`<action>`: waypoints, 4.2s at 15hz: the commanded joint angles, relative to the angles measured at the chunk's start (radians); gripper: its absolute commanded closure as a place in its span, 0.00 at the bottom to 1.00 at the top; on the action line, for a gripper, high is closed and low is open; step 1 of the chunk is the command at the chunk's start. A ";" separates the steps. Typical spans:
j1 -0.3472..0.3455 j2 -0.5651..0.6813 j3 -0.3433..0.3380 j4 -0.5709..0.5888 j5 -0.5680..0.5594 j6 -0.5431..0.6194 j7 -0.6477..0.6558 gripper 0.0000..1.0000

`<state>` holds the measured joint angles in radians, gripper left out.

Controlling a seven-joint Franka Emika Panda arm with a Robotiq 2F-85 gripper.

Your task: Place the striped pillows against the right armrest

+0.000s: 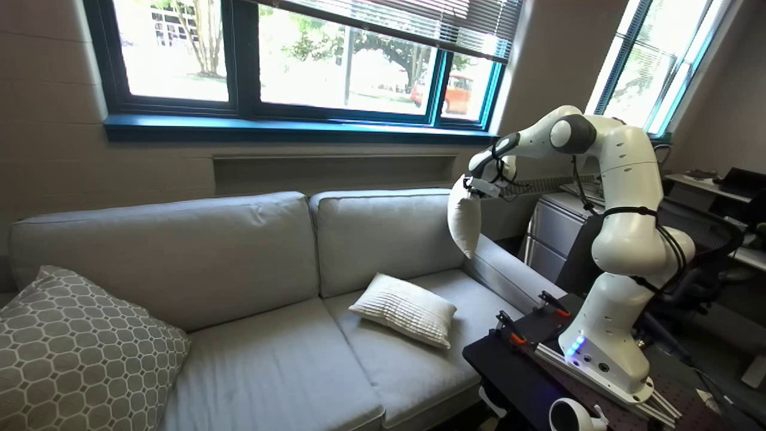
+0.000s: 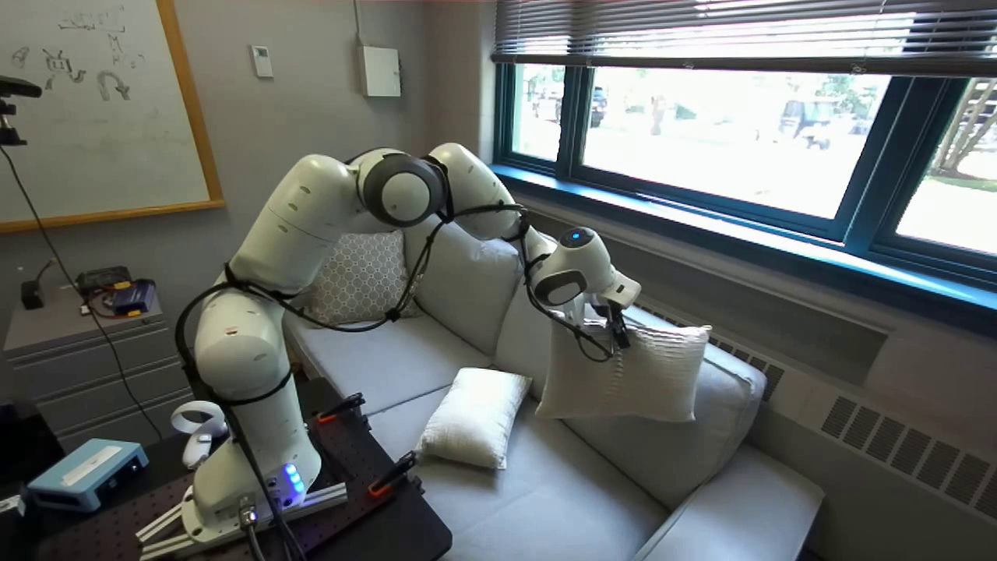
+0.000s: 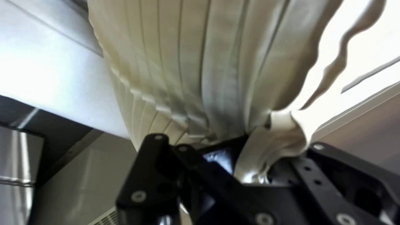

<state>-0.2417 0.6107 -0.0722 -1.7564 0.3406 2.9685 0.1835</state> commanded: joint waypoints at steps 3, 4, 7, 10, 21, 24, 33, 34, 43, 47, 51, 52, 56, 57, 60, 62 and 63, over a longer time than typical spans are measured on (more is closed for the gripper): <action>-0.156 0.027 0.304 0.000 0.033 -0.060 -0.279 0.97; -0.172 0.051 0.337 0.016 0.032 -0.090 -0.322 0.97; -0.170 0.130 0.349 0.087 0.000 -0.240 -0.406 0.97; -0.132 0.238 0.276 0.212 -0.028 -0.409 -0.411 0.97; -0.247 0.571 0.165 0.686 -0.034 -0.970 -0.613 0.97; -0.302 0.628 0.143 0.784 -0.027 -1.077 -0.646 0.97; -0.473 0.764 0.146 0.914 -0.018 -1.324 -0.723 0.97; -0.482 0.782 0.147 0.928 -0.020 -1.352 -0.725 0.97; -0.473 0.812 0.077 1.016 -0.028 -1.264 -0.593 0.97; -0.486 0.807 0.025 1.132 -0.038 -1.186 -0.511 0.97; -0.484 0.822 -0.054 1.194 -0.046 -1.082 -0.388 0.72; -0.477 0.826 -0.077 1.195 -0.053 -1.053 -0.352 0.72; -0.446 0.823 -0.153 1.189 -0.083 -0.990 -0.222 0.43; -0.439 0.818 -0.163 1.184 -0.086 -0.988 -0.207 0.36; -0.417 0.805 -0.176 1.172 -0.081 -0.974 -0.187 0.14; -0.401 0.790 -0.169 1.158 -0.070 -0.953 -0.200 0.01; -0.390 0.778 -0.160 1.148 -0.063 -0.936 -0.215 0.00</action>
<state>-0.6565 1.4101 -0.2367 -0.6091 0.2761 2.0124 -0.0365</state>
